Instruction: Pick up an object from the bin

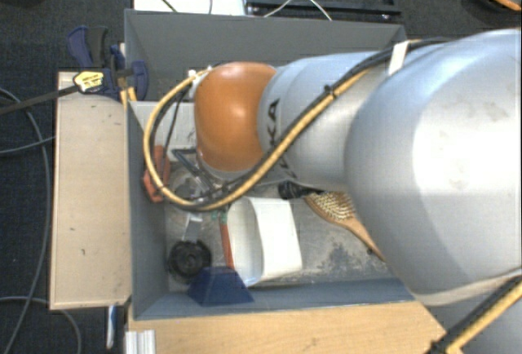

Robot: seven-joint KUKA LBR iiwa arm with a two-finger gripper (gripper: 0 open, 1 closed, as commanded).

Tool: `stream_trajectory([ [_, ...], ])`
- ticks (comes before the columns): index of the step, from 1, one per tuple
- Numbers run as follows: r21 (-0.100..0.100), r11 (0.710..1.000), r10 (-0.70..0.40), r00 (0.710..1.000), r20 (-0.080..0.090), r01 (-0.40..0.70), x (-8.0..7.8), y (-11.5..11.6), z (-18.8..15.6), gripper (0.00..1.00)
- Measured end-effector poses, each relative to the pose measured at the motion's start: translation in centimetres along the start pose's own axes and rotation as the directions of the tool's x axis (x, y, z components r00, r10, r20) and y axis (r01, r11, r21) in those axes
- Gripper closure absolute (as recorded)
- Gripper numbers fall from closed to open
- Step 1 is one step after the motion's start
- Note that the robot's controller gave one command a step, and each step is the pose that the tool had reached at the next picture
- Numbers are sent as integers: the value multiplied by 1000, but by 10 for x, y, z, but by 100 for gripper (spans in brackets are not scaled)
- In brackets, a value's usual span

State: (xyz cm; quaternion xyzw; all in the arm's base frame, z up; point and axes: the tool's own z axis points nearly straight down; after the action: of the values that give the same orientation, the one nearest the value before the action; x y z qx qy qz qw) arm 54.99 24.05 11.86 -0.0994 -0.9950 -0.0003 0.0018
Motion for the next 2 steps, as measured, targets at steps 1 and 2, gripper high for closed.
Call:
stream_trajectory([
  [1,-7,973,-231,973,17,231,2,-2,46,0],
  [2,2,999,51,999,3,-51,8,1,44,100],
])
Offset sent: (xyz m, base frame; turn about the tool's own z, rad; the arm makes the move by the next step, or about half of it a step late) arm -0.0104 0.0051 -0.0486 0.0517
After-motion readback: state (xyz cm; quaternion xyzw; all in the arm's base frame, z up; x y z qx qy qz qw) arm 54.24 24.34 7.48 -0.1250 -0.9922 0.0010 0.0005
